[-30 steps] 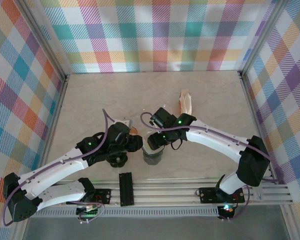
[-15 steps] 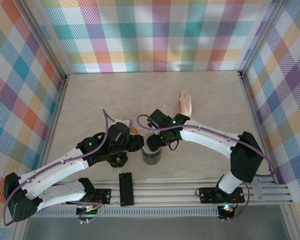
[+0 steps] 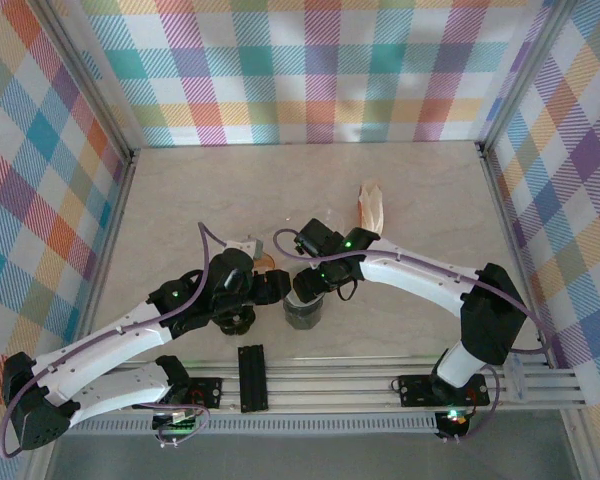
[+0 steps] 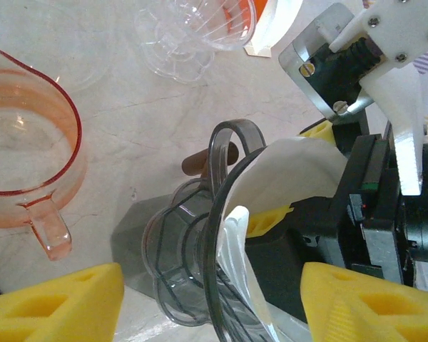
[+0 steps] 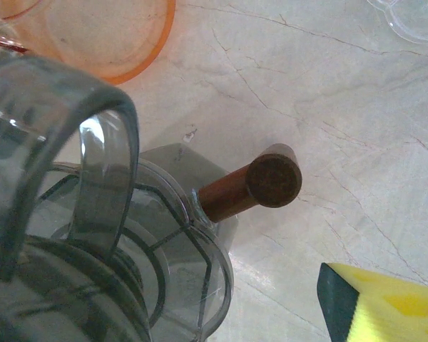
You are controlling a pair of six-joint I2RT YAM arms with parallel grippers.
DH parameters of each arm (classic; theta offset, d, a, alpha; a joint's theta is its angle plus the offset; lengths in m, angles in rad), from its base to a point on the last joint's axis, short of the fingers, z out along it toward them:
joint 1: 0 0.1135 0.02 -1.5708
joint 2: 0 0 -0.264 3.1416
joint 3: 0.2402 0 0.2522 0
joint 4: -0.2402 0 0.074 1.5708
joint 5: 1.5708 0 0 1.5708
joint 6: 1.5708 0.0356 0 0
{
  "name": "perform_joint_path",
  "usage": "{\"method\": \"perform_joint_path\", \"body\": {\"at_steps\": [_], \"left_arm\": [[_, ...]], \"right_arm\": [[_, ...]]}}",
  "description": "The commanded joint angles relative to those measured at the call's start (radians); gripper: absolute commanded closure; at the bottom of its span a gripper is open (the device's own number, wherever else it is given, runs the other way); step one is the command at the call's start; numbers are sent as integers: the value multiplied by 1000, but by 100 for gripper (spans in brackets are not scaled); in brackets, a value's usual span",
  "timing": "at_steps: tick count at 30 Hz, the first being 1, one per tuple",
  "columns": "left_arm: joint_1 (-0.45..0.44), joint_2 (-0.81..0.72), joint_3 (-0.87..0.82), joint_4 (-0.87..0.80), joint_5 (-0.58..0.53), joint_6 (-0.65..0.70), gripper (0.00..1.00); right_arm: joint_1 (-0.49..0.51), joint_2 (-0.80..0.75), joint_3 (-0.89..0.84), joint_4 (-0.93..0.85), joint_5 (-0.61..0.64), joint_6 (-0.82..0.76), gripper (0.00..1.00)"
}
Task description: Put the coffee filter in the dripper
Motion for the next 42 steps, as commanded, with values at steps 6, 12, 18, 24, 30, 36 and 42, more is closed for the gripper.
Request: {"method": "perform_joint_path", "body": {"at_steps": [6,12,18,24,30,36,42], "left_arm": [[-13,11,6,-17,-15,-2,58],[-13,13,-1,-26,-1,-3,73],[-13,13,-1,-25,6,-6,69],[-13,23,-8,-11,15,-11,71],[-13,27,-13,-7,18,-14,72],[-13,33,-15,-4,21,-15,73],[-13,36,-18,3,22,-17,73]], "right_arm": [[10,18,-14,3,26,15,23],[10,16,-14,2,37,18,23],[10,-19,37,-13,28,13,23],[11,-39,55,-21,10,12,22],[14,-1,8,-9,15,23,22],[14,13,-14,1,33,31,22],[14,20,-10,-1,43,35,22]]}}
